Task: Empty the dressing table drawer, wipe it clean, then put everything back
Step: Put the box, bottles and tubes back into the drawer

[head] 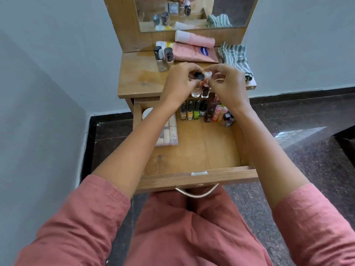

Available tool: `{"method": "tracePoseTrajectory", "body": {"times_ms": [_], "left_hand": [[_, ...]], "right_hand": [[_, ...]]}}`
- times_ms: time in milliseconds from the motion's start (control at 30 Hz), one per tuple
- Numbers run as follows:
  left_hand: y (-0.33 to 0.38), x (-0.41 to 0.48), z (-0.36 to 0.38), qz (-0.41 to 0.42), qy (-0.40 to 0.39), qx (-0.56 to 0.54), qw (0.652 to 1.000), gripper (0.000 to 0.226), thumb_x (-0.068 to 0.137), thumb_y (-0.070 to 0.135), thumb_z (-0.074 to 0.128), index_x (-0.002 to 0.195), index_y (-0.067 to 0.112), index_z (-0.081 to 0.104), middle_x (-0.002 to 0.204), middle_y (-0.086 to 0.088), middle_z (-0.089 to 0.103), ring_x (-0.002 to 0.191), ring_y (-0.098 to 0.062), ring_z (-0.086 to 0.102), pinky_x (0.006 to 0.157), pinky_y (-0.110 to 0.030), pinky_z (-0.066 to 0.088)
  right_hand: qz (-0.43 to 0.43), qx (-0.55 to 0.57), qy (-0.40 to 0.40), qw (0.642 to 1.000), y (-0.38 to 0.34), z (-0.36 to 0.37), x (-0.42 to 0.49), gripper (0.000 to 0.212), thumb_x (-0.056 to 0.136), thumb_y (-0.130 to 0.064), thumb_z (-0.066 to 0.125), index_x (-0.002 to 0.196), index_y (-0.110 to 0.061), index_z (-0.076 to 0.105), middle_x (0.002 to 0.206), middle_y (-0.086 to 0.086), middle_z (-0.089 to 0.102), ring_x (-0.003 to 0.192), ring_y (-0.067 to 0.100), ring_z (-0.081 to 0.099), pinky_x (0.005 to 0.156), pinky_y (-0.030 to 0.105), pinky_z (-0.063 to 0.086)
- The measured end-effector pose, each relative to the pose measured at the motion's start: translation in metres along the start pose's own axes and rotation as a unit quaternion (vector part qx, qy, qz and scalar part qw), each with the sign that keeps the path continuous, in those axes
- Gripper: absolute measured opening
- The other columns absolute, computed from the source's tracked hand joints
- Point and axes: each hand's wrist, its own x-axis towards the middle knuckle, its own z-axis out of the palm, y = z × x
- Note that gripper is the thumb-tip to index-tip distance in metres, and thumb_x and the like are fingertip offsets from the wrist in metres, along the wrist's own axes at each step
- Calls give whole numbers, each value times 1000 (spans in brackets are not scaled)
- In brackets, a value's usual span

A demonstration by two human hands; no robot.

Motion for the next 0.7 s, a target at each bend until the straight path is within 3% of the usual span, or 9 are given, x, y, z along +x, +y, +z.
{"method": "tracePoseTrajectory", "body": {"times_ms": [133, 267, 367, 567, 700], "left_hand": [[-6, -16, 12, -27, -11, -17, 999, 27, 75, 1, 69, 101, 4, 68, 100, -7, 68, 85, -12, 61, 80, -21, 49], [-18, -29, 28, -66, -31, -33, 997, 26, 74, -4, 67, 99, 0, 68, 97, -15, 69, 88, -24, 65, 83, -34, 52], [-27, -37, 39, -87, -32, -23, 995, 27, 71, -6, 67, 98, 0, 68, 98, -16, 69, 89, -27, 65, 83, -42, 52], [-39, -45, 55, -120, -49, 5, 992, 27, 73, -5, 65, 99, 2, 68, 99, -16, 67, 85, -25, 62, 81, -37, 51], [-45, -46, 64, -126, -58, 11, 990, 31, 74, -5, 65, 104, 2, 66, 103, -17, 64, 89, -27, 61, 82, -34, 49]], "right_hand": [[14, -8, -10, 1000, 8, 4, -17, 22, 82, -5, 62, 104, -4, 67, 103, 10, 66, 80, 14, 61, 69, 4, 45], [35, -21, -37, 998, 16, 10, -31, 21, 82, -2, 61, 101, -4, 67, 99, 14, 65, 69, 6, 61, 62, 9, 46], [31, -53, -63, 996, 22, 13, -37, 22, 80, 2, 61, 101, -1, 68, 101, 15, 63, 80, 19, 61, 69, 7, 45], [42, -88, -103, 990, 42, 28, -39, 25, 79, 6, 57, 101, 0, 68, 103, 18, 63, 91, 27, 62, 83, 32, 50], [30, -136, -110, 984, 52, 34, -39, 23, 80, 0, 58, 101, -3, 68, 101, 15, 65, 99, 31, 54, 87, 29, 39]]}}
